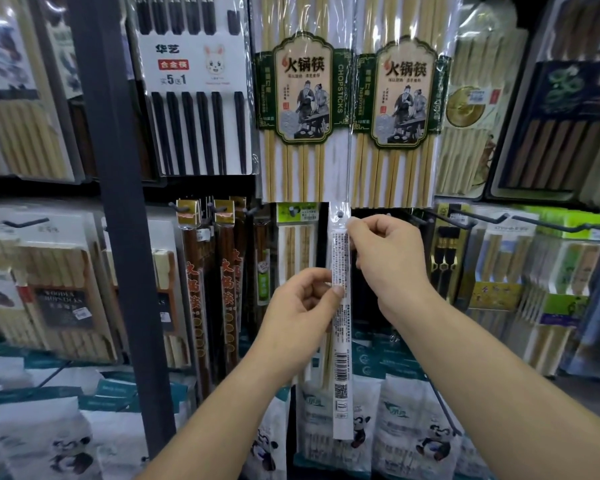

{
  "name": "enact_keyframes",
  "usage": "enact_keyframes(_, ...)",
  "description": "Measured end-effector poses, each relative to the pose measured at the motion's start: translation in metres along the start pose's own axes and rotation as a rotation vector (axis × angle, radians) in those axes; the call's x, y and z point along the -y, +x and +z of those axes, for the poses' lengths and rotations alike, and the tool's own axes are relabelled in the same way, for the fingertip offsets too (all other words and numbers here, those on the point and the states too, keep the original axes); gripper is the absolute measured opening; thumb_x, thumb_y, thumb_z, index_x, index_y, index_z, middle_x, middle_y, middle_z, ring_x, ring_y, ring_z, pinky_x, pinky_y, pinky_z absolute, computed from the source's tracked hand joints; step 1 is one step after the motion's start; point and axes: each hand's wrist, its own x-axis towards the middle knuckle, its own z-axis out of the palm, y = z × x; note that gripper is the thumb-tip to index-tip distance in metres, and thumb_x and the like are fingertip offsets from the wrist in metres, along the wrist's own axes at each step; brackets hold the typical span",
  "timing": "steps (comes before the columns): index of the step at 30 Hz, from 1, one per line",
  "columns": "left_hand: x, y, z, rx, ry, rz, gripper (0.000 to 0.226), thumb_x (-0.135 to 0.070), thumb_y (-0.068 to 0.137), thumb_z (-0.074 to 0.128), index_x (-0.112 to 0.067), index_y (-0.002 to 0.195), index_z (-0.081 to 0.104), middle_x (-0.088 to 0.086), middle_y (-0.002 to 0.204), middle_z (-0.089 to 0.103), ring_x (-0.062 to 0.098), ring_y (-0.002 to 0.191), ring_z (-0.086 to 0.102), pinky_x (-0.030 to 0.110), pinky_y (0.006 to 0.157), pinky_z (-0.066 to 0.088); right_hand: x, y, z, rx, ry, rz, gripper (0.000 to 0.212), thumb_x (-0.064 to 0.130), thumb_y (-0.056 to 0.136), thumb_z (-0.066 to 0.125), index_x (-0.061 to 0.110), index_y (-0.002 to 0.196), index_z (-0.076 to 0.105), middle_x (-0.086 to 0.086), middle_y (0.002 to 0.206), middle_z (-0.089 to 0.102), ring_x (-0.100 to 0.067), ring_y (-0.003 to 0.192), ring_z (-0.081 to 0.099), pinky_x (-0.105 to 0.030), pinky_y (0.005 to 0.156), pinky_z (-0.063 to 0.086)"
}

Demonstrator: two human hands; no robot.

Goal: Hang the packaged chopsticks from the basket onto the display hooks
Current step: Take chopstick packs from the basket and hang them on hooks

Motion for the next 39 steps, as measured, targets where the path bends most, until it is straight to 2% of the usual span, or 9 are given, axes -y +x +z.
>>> enact_keyframes(8, 0.008, -0.001, -0.005, 0.042, 0.148, -0.041, 0.012, -0.025, 0.098, 0.067, -0.035, 0.104, 0.064, -0.004, 0.087, 0.069, 0.007, 0.077, 0.064, 0.036, 0.073, 0.06, -0.013, -0.004, 0.0, -0.001, -0.09, -0.021, 0.028, 0.025, 0.094, 0.064, 0.015, 0.068, 0.065, -0.003, 0.07, 0.068, -0.012, 0.063, 0.06, -0.035, 0.066, 0.052)
enact_keyframes(10, 0.009, 0.001, -0.009, 0.018, 0.4, 0.057, 0.002, -0.037, 0.098, 0.064, -0.038, 0.1, 0.063, -0.009, 0.091, 0.066, 0.002, 0.081, 0.063, 0.027, 0.075, 0.058, -0.019, -0.009, -0.003, 0.004, -0.115, -0.067, 0.022, 0.03, 0.096, 0.064, 0.021, 0.076, 0.068, 0.004, 0.075, 0.069, -0.005, 0.066, 0.06, -0.026, 0.066, 0.053)
enact_keyframes(13, 0.008, 0.007, -0.011, -0.071, 0.64, 0.165, 0.03, -0.061, 0.092, 0.049, -0.034, 0.103, 0.057, -0.019, 0.103, 0.053, 0.0, 0.093, 0.057, 0.024, 0.079, 0.051, -0.037, -0.018, -0.009, 0.032, -0.167, -0.131, 0.007, 0.034, 0.097, 0.065, 0.031, 0.09, 0.064, 0.013, 0.081, 0.066, 0.001, 0.074, 0.06, -0.01, 0.062, 0.046)
enact_keyframes(16, 0.007, 0.02, -0.005, -0.095, 0.507, 0.096, 0.057, -0.072, 0.088, 0.041, -0.029, 0.125, 0.051, -0.014, 0.124, 0.051, 0.004, 0.112, 0.054, 0.024, 0.091, 0.045, -0.061, -0.026, -0.011, 0.132, -0.256, -0.113, 0.032, 0.043, 0.099, 0.057, 0.032, 0.129, 0.054, 0.009, 0.119, 0.061, 0.004, 0.099, 0.058, -0.011, 0.078, 0.047)
enact_keyframes(19, 0.006, 0.037, 0.011, 0.003, 0.189, -0.045, 0.057, -0.054, 0.103, 0.047, -0.026, 0.152, 0.038, -0.018, 0.138, 0.053, -0.011, 0.124, 0.05, 0.008, 0.096, 0.04, -0.079, -0.034, -0.008, 0.35, -0.292, -0.113, 0.06, 0.051, 0.104, 0.042, 0.038, 0.159, 0.021, 0.012, 0.161, 0.033, -0.004, 0.145, 0.034, -0.037, 0.117, 0.037)
enact_keyframes(26, 0.019, 0.057, 0.025, 0.038, -0.034, -0.145, 0.051, -0.042, 0.109, 0.041, -0.026, 0.157, 0.035, -0.036, 0.112, 0.047, -0.04, 0.08, 0.045, -0.01, 0.067, 0.035, -0.11, -0.03, -0.002, 0.525, -0.255, -0.185, 0.065, 0.049, 0.107, 0.035, 0.051, 0.157, -0.007, 0.03, 0.166, 0.001, 0.013, 0.149, 0.004, -0.027, 0.124, 0.015)
enact_keyframes(30, 0.027, 0.074, 0.03, 0.023, -0.047, -0.185, 0.048, -0.043, 0.109, 0.039, -0.027, 0.155, 0.038, -0.029, 0.119, 0.053, -0.031, 0.087, 0.053, -0.006, 0.069, 0.04, -0.129, -0.008, 0.002, 0.58, -0.265, -0.184, 0.067, 0.054, 0.105, 0.029, 0.049, 0.155, -0.015, 0.029, 0.165, -0.01, 0.016, 0.147, -0.003, -0.016, 0.12, 0.01)
enact_keyframes(34, 0.036, 0.096, 0.038, -0.004, -0.08, -0.221, 0.054, -0.045, 0.109, 0.038, -0.023, 0.158, 0.035, -0.001, 0.155, 0.049, 0.012, 0.14, 0.047, 0.032, 0.119, 0.036, -0.148, 0.017, 0.009, 0.597, -0.298, -0.199, 0.075, 0.054, 0.103, 0.03, 0.034, 0.16, -0.016, 0.02, 0.167, -0.012, 0.017, 0.146, -0.006, -0.002, 0.113, 0.007)
enact_keyframes(39, 0.048, 0.114, 0.041, -0.052, -0.012, -0.227, 0.058, -0.051, 0.108, 0.038, -0.021, 0.158, 0.036, 0.003, 0.154, 0.05, 0.019, 0.14, 0.047, 0.038, 0.12, 0.034, -0.166, 0.042, 0.018, 0.613, -0.36, -0.276, 0.081, 0.057, 0.102, 0.027, 0.021, 0.161, -0.016, 0.005, 0.17, -0.015, -0.001, 0.154, -0.01, -0.03, 0.127, 0.004)
